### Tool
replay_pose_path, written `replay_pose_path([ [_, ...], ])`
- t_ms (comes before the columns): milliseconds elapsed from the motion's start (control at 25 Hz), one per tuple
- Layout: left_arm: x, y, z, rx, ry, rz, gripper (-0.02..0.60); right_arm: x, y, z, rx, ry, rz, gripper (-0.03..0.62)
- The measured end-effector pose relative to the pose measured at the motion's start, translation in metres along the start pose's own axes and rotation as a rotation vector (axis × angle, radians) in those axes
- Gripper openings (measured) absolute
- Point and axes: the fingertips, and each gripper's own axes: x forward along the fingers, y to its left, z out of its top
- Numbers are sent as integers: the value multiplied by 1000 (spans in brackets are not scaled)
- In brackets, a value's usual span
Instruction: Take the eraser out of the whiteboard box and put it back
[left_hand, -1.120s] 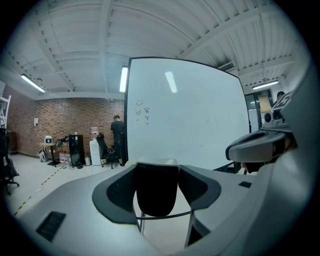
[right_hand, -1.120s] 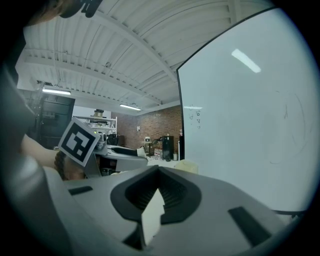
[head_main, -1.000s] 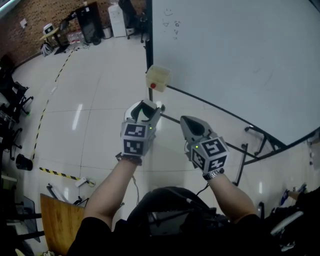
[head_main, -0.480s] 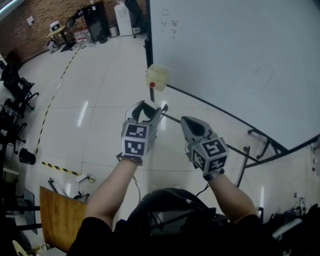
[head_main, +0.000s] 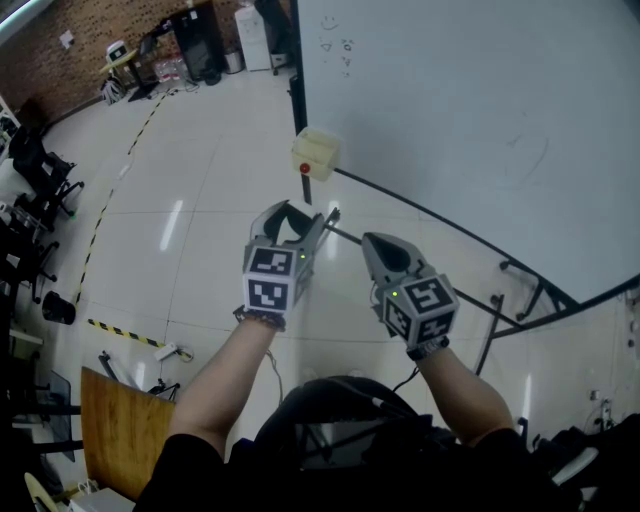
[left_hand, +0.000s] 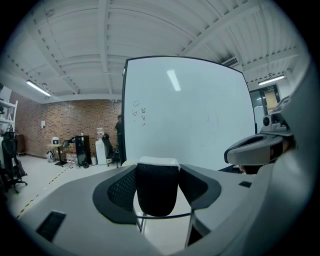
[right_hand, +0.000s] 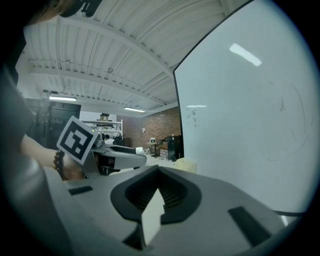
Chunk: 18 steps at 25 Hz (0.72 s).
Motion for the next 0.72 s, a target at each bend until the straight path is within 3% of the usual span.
replay_pose_path([
  [720, 11, -16, 6, -10, 14, 27, 249, -14, -20, 3, -9, -8, 32, 26],
])
